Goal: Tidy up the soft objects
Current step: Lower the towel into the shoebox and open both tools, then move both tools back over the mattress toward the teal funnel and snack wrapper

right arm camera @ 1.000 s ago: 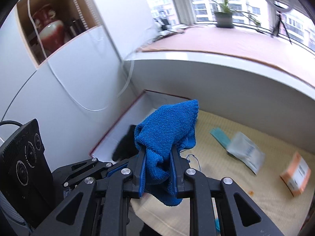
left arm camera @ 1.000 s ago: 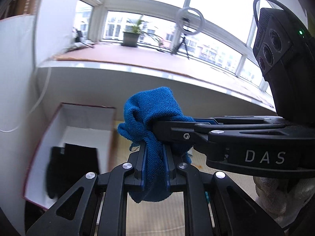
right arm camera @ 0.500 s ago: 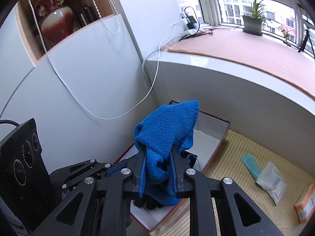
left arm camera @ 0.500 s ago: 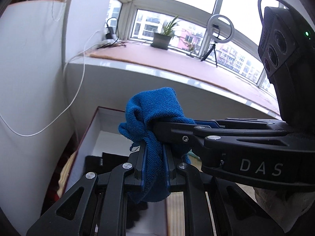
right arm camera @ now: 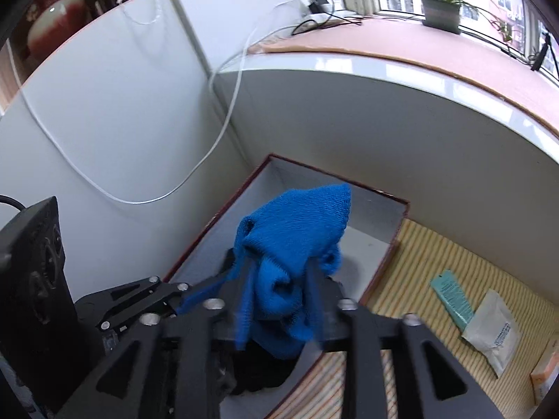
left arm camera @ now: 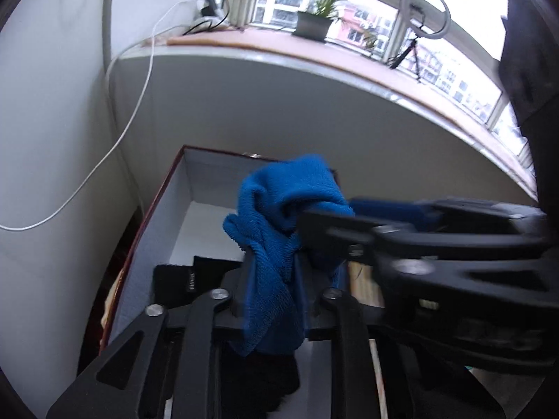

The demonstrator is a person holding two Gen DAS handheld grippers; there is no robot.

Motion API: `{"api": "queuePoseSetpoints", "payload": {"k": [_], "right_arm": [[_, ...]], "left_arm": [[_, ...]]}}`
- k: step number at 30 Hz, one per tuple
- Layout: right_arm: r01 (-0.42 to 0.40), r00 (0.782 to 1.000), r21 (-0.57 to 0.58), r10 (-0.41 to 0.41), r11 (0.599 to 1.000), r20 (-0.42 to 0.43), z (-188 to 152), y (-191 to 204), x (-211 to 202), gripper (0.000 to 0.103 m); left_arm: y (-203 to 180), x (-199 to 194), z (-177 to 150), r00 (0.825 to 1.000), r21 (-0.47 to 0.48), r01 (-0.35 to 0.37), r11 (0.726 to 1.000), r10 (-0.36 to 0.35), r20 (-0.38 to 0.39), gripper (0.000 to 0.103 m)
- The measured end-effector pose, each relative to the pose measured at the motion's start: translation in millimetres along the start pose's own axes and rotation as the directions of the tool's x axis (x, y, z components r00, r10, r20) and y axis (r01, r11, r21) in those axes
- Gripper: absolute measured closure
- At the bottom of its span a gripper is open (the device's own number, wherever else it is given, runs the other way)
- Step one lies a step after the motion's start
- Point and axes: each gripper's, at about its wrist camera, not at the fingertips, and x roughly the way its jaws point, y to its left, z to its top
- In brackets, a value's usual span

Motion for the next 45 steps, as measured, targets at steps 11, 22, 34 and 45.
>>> {"api": "queuePoseSetpoints", "payload": {"k": [11, 22, 34, 45], "right_arm": [[0.061, 0.997, -0.018, -0.06, 0.998, 0.054, -23, -27, -49, 0.037], [0.12, 0.988, 0.036, -0.123, 0.992, 0.089, -85, -80, -113, 0.034], [0.188, 0.979, 0.112, -0.195, 0.976, 0.057, -158, -157, -145, 0.034], [0.143, 0.989, 0.154, -0.136, 0.978, -0.052, -198, -201, -123, 0.034]], "left_arm": [[5, -14, -11, 1.0, -0.048, -0.008, 0.999, 0.007, -0.02, 0.039], [-33, -51, -31, 0.998, 0.011, 0.051, 0.999, -0.051, 0.038, 0.039], [-104, -49, -97, 0.982, 0.092, 0.185, 0.978, -0.182, -0.046, 0.039], [-192, -12, -188, 0.939, 0.156, 0.314, 0.937, -0.281, -0.199, 0.039]]}}
